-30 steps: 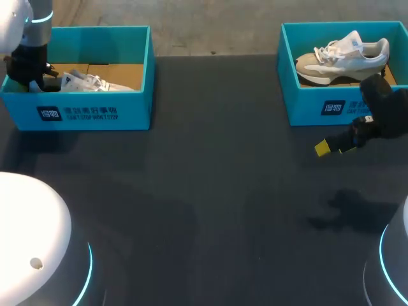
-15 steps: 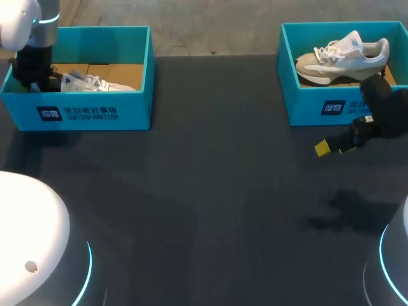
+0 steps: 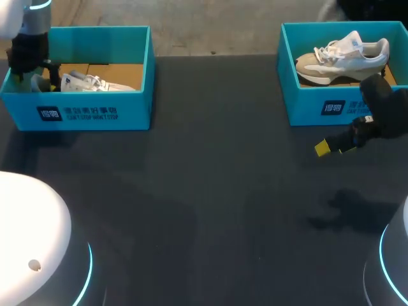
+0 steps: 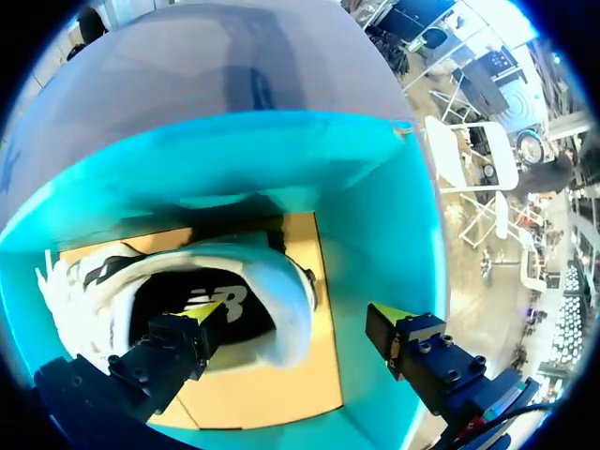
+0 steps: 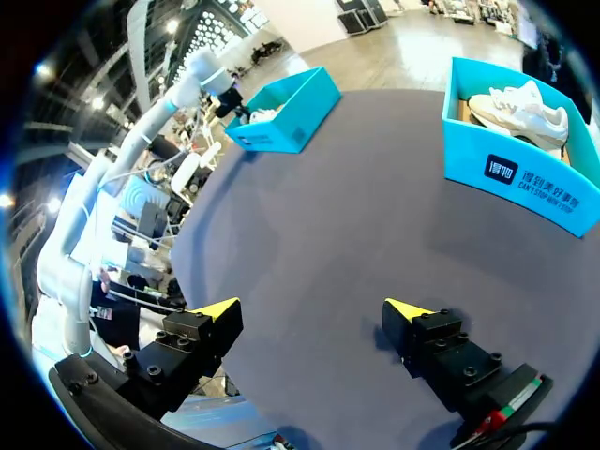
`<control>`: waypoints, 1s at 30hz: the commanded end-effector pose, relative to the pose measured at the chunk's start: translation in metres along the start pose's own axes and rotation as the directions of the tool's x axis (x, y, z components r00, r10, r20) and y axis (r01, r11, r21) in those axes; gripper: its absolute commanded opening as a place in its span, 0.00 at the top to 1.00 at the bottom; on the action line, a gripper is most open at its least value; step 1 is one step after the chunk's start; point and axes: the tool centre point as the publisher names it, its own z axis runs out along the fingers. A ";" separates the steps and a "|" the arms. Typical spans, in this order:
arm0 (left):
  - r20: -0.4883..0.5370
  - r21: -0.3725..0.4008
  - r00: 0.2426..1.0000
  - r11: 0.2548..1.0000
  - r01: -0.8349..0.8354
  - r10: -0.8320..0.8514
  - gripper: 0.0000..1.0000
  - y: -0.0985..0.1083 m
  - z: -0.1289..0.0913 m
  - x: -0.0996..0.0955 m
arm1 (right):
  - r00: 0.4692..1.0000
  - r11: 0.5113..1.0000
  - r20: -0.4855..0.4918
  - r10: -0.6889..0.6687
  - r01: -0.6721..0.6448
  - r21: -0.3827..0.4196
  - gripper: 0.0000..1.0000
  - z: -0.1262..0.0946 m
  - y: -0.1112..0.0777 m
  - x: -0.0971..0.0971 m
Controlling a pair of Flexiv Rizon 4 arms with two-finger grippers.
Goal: Take the shoe out of the shoebox, open the shoe tongue, remove and reinsert the insole, then place the shoe into the shoebox
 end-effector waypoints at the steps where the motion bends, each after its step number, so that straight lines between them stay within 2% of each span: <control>1: 0.016 -0.026 1.000 1.000 0.001 0.000 0.00 -0.008 -0.018 0.004 | 1.000 1.000 0.002 0.001 -0.001 0.001 0.00 0.001 0.000 0.000; 15: 0.109 -0.109 0.993 0.992 0.063 -0.051 0.00 -0.013 -0.075 0.012 | 1.000 1.000 0.002 0.001 -0.001 0.001 0.00 0.001 0.000 0.000; 30: 0.179 -0.100 0.977 0.985 0.140 -0.120 0.00 -0.030 -0.118 0.034 | 1.000 1.000 0.002 0.001 -0.001 0.001 0.00 0.001 0.000 0.000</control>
